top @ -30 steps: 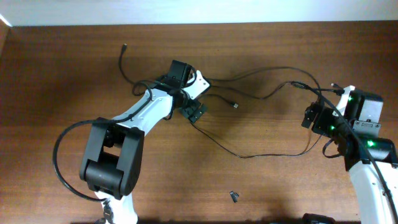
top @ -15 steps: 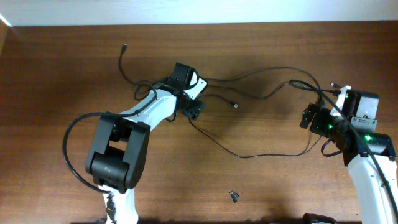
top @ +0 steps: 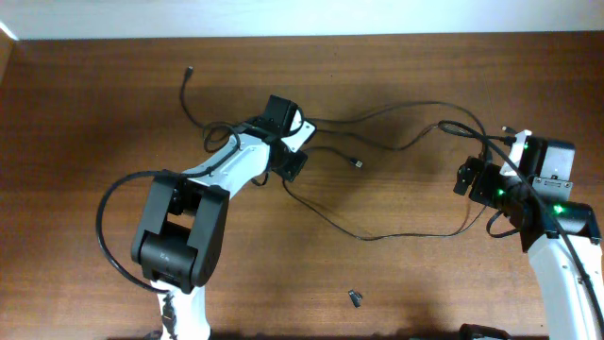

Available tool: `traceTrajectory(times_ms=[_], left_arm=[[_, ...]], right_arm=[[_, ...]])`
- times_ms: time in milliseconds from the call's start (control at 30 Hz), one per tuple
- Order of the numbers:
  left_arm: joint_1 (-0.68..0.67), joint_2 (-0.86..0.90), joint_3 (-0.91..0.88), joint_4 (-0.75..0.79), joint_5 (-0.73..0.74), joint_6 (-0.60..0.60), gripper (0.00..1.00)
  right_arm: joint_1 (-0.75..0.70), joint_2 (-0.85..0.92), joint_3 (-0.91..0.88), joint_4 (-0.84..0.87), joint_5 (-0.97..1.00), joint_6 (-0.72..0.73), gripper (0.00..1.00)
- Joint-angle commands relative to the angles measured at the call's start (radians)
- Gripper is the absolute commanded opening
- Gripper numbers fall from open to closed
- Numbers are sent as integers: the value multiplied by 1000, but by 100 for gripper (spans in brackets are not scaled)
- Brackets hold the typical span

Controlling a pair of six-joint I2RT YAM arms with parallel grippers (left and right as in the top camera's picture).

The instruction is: Untangle cables

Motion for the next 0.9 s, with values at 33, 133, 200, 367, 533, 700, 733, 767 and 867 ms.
traceTrajectory(times_ms=[33,133,200,367,533,700,733,767,867], left_arm=[[-1,44,-18,-183,-16,-170,0],[-1,43,-18,-220,-53,-225,0],[2,38,-18,-230,-121,-303,0],[36,33,-18,-321,-357,-676,0],[51,33,-19,-413,-374,-1079,0],[51,33,-19,-673,-382,-1675,0],[51,33,-19,-737,-381,-1810,0],[51,33,-19,-840,-377,-2030,0],[51,33,-19,-917,-380,-2208,0]], right_arm=[[-1,2,15,1,-6,-7,99],[-1,2,15,0,-6,-7,99],[-1,2,15,0,-6,-7,99],[-1,2,15,3,-6,-7,99],[-1,2,15,4,-6,-7,99],[-1,2,15,6,-5,-7,99],[-1,2,15,7,-6,-7,99],[-1,2,15,11,-6,-7,99],[-1,2,15,27,-6,-6,99]])
